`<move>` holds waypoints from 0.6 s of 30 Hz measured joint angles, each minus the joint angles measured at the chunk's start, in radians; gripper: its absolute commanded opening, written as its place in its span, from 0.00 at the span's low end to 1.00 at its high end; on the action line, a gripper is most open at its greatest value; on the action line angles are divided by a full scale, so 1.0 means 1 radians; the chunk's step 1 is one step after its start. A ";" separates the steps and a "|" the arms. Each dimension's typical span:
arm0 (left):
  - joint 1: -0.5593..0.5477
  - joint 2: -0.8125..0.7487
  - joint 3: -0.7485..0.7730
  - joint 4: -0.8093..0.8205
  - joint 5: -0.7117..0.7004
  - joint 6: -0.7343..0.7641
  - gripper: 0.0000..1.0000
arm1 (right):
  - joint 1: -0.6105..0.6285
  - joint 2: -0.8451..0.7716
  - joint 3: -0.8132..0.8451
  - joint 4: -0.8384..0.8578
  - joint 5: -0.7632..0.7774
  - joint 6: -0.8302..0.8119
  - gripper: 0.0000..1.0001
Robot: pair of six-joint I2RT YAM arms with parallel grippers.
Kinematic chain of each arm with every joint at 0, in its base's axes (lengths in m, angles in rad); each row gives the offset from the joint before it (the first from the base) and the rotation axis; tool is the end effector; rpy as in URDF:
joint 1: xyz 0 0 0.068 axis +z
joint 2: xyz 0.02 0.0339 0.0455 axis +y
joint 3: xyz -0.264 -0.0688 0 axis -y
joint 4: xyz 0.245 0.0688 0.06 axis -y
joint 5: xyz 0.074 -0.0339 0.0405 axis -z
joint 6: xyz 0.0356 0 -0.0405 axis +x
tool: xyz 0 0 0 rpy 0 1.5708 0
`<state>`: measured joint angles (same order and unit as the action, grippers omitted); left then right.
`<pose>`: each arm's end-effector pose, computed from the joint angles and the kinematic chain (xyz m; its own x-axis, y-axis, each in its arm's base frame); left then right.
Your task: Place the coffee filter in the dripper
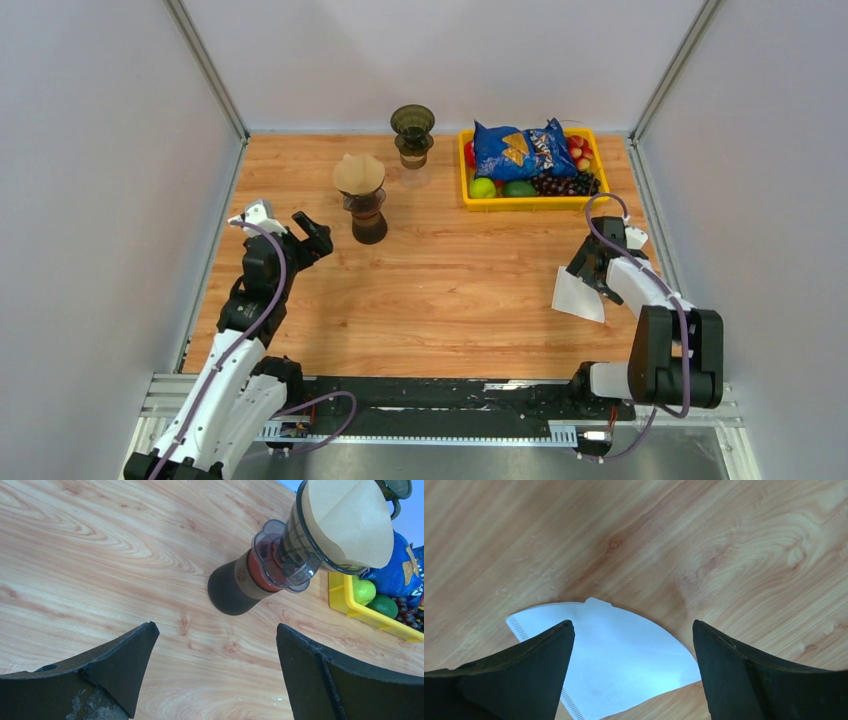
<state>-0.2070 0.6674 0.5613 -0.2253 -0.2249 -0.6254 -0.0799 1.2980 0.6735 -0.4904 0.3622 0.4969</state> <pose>0.1635 -0.0262 0.2753 -0.2546 -0.5297 -0.8091 -0.1913 0.8477 -0.4947 0.2282 -0.0309 0.1768 -0.6771 0.5014 -0.5387 0.6290 0.7743 -0.0698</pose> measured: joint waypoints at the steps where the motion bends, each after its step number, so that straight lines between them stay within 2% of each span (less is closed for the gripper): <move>1: 0.000 -0.001 0.000 0.001 0.000 0.000 1.00 | 0.000 0.027 0.000 0.000 -0.003 0.000 0.85; 4: 0.000 -0.006 -0.005 0.003 0.000 0.000 1.00 | 0.000 0.079 0.000 0.000 -0.016 0.005 0.79; 12: 0.000 -0.007 -0.011 0.006 -0.001 0.000 1.00 | 0.000 0.075 -0.020 0.050 -0.063 0.007 0.70; 18: 0.000 -0.007 -0.011 0.006 -0.001 -0.001 1.00 | -0.002 0.070 -0.034 0.089 -0.097 -0.011 0.53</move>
<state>-0.2070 0.6601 0.5503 -0.2192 -0.2256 -0.6262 -0.0818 1.3682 0.6395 -0.4015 0.2657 0.4862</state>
